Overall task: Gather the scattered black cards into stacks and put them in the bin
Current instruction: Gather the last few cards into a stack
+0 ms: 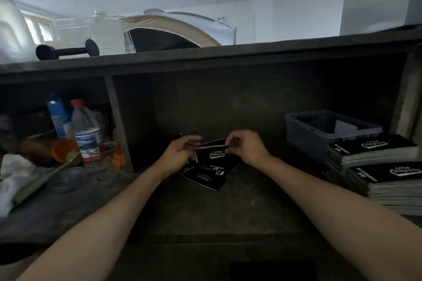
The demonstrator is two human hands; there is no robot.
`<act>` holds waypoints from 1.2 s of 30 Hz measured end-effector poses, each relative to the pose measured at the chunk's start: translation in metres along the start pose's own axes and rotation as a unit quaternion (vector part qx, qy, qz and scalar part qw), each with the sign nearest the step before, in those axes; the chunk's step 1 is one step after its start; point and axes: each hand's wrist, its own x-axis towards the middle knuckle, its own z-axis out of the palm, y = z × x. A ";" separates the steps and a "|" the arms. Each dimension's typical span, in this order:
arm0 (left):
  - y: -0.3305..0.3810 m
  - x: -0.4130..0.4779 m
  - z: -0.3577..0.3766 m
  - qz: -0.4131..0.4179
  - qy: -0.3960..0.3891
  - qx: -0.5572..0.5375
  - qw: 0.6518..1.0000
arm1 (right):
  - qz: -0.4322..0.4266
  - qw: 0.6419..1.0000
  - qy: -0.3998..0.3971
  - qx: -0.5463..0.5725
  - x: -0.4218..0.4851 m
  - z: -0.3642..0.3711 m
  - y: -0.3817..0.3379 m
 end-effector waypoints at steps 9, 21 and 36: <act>-0.025 0.021 0.002 0.053 0.072 0.041 0.995 | -0.098 0.959 -0.248 -0.093 -0.007 0.017 -0.029; -0.022 0.016 0.000 0.035 0.021 -0.017 0.999 | -0.122 0.955 -0.218 -0.161 -0.024 -0.019 -0.020; -0.023 0.013 0.003 0.040 0.045 -0.078 0.995 | -0.087 0.993 -0.048 -0.069 0.006 -0.017 0.012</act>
